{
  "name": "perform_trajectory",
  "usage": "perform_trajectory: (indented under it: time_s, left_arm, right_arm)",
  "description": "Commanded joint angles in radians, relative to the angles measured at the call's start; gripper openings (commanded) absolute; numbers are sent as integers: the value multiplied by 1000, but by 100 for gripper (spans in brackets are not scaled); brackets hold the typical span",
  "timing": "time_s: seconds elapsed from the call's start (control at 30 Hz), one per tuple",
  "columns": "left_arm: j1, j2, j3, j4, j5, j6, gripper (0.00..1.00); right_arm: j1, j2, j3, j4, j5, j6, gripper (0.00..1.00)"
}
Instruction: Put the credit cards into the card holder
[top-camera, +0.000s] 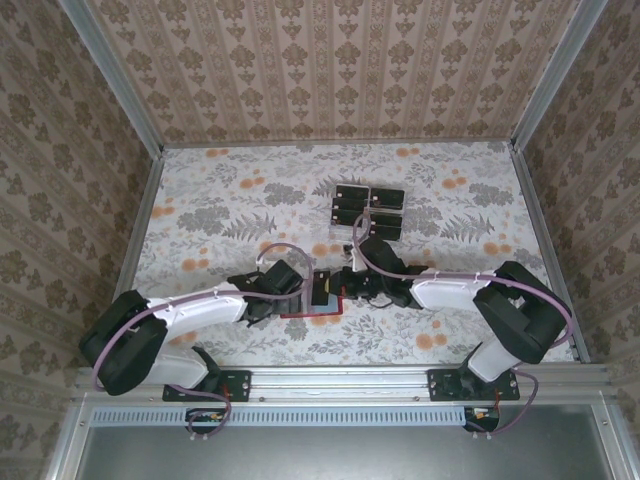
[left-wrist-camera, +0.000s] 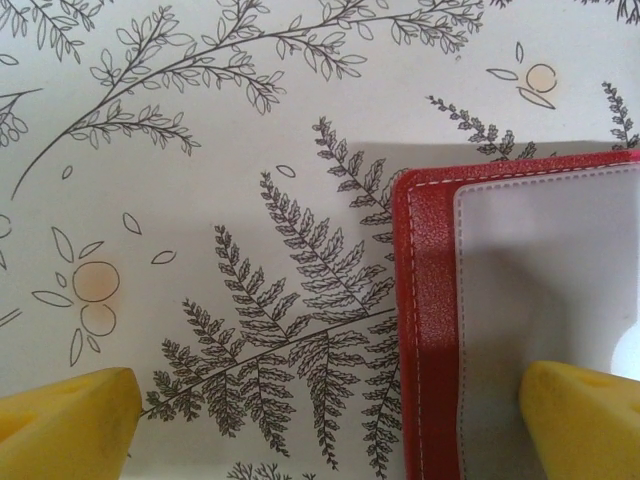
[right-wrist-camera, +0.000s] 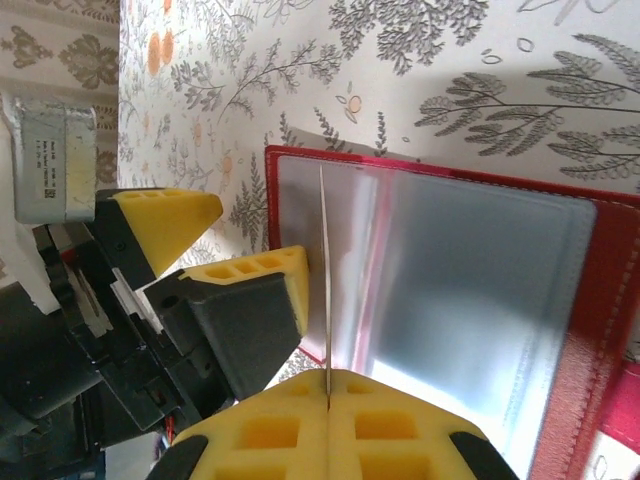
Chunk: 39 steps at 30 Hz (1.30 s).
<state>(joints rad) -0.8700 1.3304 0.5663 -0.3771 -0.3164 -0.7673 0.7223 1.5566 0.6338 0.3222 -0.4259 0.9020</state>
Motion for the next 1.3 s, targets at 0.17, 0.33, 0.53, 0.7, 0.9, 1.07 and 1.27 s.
perform_trajectory:
  time_s: [0.17,0.33,0.53,0.7,0.9,1.07,1.27]
  left_arm:
    - [-8,0,-40,-55,-30,-52,100]
    - [-19,-31,-42,-48,-31,-53,100]
    - [-20,-112,-31,-73,-35,-38,100]
    - [-20,-133,-37,-82,-29,-35,100]
    - [-20,-129,-70,-82,-23,-64,100]
    - [-20,-127,-94,-95,-31,-98,100]
    - [-20,-115,-104,-103,-35,-117,100]
  right_arm:
    - [18,24,-80,212,71,68,0]
    - [29,54,-88,275,73,84,0]
    - [40,53,-83,274,74,82,0]
    - [41,55,-76,267,73,77,0]
    - [45,67,-68,261,70,69,0]
    - [47,88,-64,271,66,67,0]
    - [50,102,-59,281,61,67,0]
